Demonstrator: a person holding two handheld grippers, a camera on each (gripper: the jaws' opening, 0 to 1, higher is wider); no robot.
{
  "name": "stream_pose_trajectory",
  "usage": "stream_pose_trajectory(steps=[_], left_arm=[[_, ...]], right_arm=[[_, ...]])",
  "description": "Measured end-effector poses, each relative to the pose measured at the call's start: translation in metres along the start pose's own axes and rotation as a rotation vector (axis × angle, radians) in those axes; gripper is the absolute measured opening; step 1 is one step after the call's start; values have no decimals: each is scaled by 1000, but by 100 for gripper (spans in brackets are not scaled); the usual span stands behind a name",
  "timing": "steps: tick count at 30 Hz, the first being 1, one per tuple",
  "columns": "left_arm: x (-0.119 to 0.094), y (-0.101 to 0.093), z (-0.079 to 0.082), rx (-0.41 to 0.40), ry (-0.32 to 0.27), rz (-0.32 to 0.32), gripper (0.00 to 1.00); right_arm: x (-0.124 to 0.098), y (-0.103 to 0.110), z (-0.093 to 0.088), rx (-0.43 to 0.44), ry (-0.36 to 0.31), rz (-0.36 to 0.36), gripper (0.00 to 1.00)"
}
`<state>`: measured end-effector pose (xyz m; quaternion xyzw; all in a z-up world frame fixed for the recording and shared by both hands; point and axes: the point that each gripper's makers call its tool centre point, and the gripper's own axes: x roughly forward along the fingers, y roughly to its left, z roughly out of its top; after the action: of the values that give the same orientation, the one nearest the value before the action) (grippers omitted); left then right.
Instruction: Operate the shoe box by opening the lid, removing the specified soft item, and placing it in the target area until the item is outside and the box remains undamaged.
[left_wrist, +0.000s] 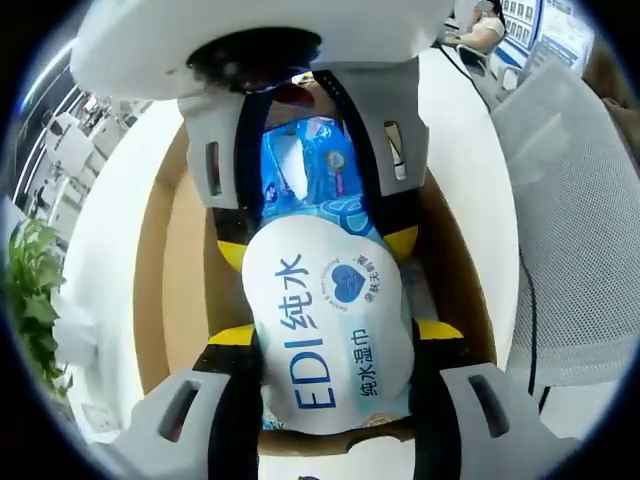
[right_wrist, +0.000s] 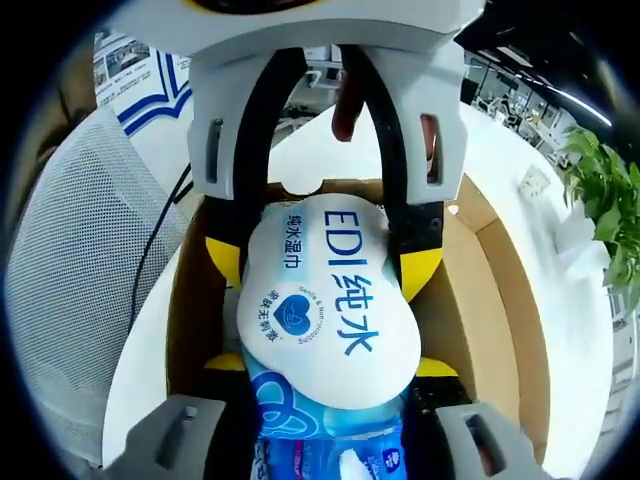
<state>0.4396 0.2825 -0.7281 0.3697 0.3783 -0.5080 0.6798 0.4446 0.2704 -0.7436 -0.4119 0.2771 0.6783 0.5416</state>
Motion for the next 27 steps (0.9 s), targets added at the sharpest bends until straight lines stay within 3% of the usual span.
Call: stream_pose_trajectory(steps=[10, 27], left_arm=[[-13, 6, 15, 27, -7, 17, 58], [-17, 12, 55, 94, -16, 24, 58]], right_arm=[[-20, -5, 2, 2, -5, -30, 54], [-57, -7, -16, 32, 2, -93, 54]])
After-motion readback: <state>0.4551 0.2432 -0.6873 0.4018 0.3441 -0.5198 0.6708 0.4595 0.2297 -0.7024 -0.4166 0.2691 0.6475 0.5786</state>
